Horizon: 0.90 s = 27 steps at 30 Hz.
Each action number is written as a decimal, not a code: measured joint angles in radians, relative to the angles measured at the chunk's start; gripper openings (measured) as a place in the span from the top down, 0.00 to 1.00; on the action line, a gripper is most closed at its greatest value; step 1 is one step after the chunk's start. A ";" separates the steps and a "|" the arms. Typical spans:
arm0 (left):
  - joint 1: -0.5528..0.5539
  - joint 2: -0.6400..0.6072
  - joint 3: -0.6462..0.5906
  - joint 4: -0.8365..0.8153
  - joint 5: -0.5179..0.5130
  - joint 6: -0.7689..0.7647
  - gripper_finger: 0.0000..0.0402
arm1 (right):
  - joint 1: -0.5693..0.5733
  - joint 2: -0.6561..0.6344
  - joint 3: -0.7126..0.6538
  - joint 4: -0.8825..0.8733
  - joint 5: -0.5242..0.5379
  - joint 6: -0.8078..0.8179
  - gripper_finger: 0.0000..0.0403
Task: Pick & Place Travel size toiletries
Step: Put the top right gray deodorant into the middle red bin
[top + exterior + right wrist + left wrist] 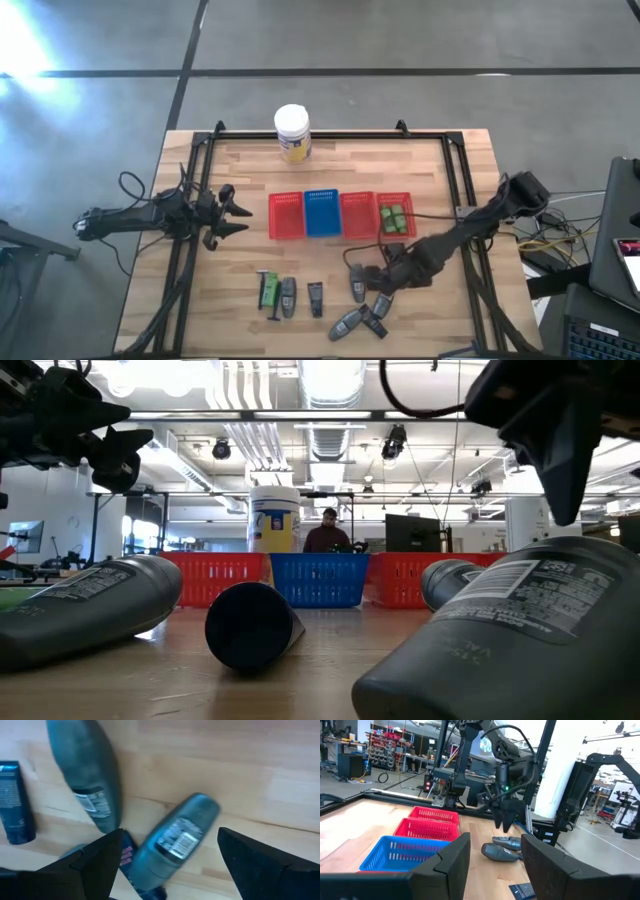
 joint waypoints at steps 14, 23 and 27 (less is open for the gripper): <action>0.000 0.000 0.000 0.000 0.000 0.000 0.55 | 0.052 0.052 0.034 0.027 0.002 -0.018 0.28; 0.000 0.000 0.000 0.000 0.000 0.000 0.55 | 0.131 0.057 0.034 0.026 0.002 0.050 0.30; 0.000 0.000 0.000 0.000 0.000 0.000 0.55 | 0.155 0.062 0.035 0.021 0.002 0.071 0.30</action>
